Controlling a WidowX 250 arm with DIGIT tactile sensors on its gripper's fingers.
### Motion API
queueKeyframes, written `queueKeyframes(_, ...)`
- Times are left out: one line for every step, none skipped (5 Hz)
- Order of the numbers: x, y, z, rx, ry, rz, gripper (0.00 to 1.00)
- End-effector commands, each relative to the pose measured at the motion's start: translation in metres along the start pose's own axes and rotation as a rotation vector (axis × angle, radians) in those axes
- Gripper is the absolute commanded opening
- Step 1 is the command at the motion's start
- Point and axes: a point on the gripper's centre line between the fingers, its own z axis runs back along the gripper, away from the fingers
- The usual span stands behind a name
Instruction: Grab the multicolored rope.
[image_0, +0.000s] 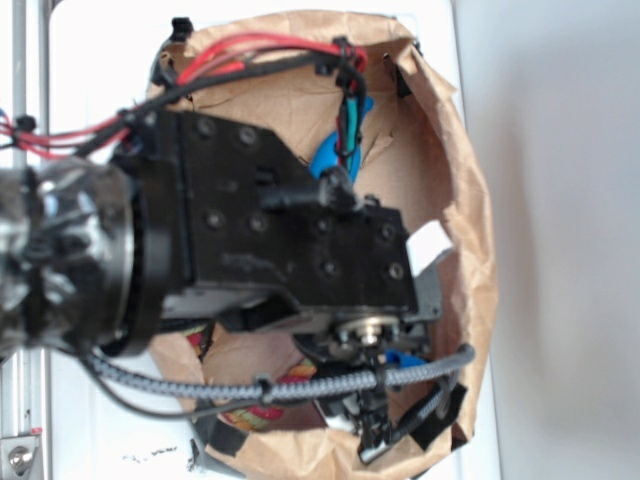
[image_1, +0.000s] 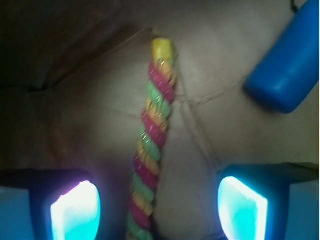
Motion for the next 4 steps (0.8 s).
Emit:
queueKeyframes(0.008, -0.001, 0.011, -0.021, -0.035, -0.010, 1.00)
queueKeyframes(0.008, -0.001, 0.011, -0.021, -0.035, -0.010, 1.00)
queueKeyframes(0.001, -0.009, -0.010, -0.036, -0.124, 0.015, 1.00)
queueKeyframes(0.002, -0.019, -0.022, -0.075, -0.122, 0.083, 1.00)
